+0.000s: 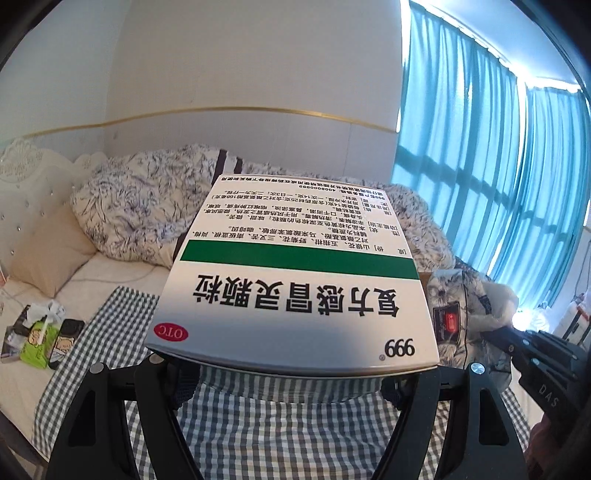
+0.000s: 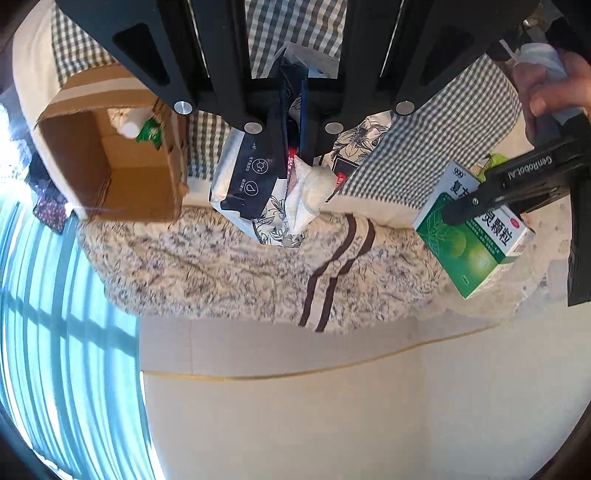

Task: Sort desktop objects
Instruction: 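Lift and carry the medicine box and tissue pack over the cardboard box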

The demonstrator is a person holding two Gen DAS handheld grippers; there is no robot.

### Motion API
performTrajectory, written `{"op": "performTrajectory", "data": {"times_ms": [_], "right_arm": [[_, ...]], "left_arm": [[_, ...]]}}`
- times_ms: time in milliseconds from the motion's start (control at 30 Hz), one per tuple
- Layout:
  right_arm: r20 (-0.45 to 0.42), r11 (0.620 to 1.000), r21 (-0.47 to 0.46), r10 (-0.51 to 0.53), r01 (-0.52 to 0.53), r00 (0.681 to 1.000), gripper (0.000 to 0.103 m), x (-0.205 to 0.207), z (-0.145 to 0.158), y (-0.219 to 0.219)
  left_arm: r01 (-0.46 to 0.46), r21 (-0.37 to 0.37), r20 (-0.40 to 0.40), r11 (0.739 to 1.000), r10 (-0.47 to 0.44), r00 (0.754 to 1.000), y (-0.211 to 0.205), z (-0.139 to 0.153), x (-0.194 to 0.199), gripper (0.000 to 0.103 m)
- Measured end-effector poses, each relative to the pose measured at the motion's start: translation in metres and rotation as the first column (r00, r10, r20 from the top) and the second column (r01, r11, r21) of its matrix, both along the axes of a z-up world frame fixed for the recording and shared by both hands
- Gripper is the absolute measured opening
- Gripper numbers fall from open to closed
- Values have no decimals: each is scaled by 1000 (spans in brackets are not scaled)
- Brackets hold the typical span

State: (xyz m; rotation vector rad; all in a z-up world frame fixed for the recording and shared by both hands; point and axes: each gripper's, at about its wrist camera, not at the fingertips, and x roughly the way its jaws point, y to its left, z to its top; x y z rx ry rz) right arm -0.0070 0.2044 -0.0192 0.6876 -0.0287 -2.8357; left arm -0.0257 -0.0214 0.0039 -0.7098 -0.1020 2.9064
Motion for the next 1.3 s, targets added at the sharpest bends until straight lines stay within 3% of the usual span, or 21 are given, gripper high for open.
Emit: {"op": "performTrajectory", "data": {"times_ms": [467, 1300], "right_arm": [[-38, 998, 26, -61, 62, 997, 4, 12, 15, 22], [-45, 969, 66, -236, 239, 971, 4, 6, 27, 121]], "left_arm": [[56, 14, -16, 998, -56, 998, 31, 8, 2, 78], [227, 28, 2, 973, -227, 974, 144, 7, -28, 78]]}}
